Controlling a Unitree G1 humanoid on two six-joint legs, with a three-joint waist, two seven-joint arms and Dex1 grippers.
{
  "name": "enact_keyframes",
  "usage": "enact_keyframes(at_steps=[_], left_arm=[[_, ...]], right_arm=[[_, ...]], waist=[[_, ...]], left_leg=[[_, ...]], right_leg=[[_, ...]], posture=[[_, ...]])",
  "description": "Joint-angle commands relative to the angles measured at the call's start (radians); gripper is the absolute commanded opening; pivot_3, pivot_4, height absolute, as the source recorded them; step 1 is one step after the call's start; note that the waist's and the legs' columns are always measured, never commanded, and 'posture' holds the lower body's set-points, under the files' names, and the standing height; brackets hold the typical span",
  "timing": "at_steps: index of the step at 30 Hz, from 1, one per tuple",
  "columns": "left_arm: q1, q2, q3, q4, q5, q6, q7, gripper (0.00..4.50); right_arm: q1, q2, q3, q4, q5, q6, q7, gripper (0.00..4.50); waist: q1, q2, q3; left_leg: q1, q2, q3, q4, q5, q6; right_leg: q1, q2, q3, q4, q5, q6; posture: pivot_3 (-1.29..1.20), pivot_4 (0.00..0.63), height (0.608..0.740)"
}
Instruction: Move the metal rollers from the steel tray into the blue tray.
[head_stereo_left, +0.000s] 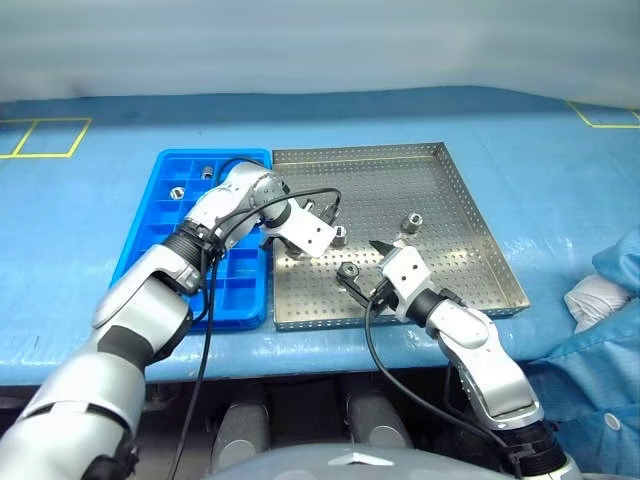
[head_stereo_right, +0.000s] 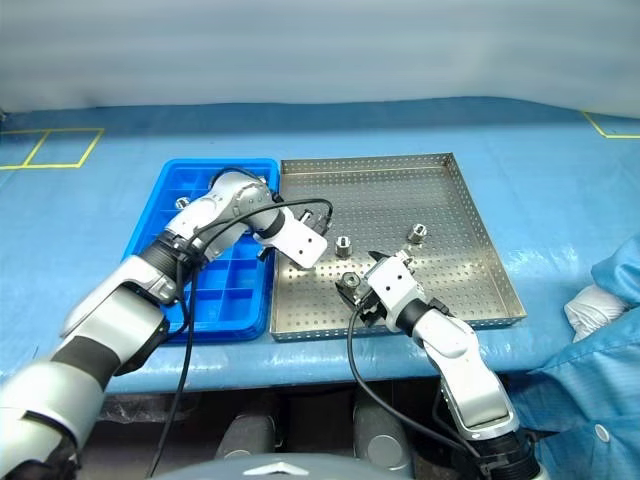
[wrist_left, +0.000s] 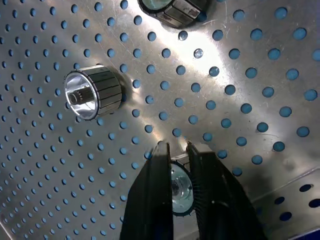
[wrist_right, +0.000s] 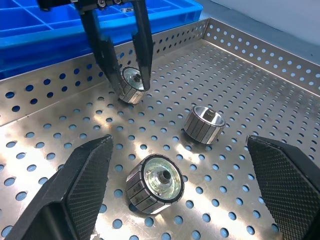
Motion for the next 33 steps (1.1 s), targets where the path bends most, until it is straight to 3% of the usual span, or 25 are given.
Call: enact_keyframes(at_steps=[1,8,33], left_arm=[[-0.048,0.002,0.028,0.009,-0.007,-0.03,0.022,2.27],[-0.073,-0.012,0.013,0.061,0.045,0.016,0.082,4.47],[-0.054,-0.01,-0.054,0.104,0.125,-0.02,0.028,4.47]], right_arm=[[-0.009,0.0,-0.002,-0.016,-0.001,-0.02,0.004,4.5],[-0.006,0.001,0.0,-0.02,-0.002,-0.019,0.002,4.5],[-0.001,0.014,-0.006,-0.022,-0.014,-0.022,-0.014,4.5]], waist=[[0.001,0.0,0.0],[-0.001,0.0,0.0],[-0.013,-0.001,0.0]], left_leg=[[0.0,0.0,0.0,0.0,0.0,0.0],[0.0,0.0,0.0,0.0,0.0,0.0],[0.0,0.0,0.0,0.0,0.0,0.0]], right_leg=[[0.0,0.0,0.0,0.0,0.0,0.0],[0.0,0.0,0.0,0.0,0.0,0.0],[0.0,0.0,0.001,0.0,0.0,0.0]], posture=[[-0.08,0.15,0.74],[-0.08,0.15,0.74],[-0.09,0.15,0.74]])
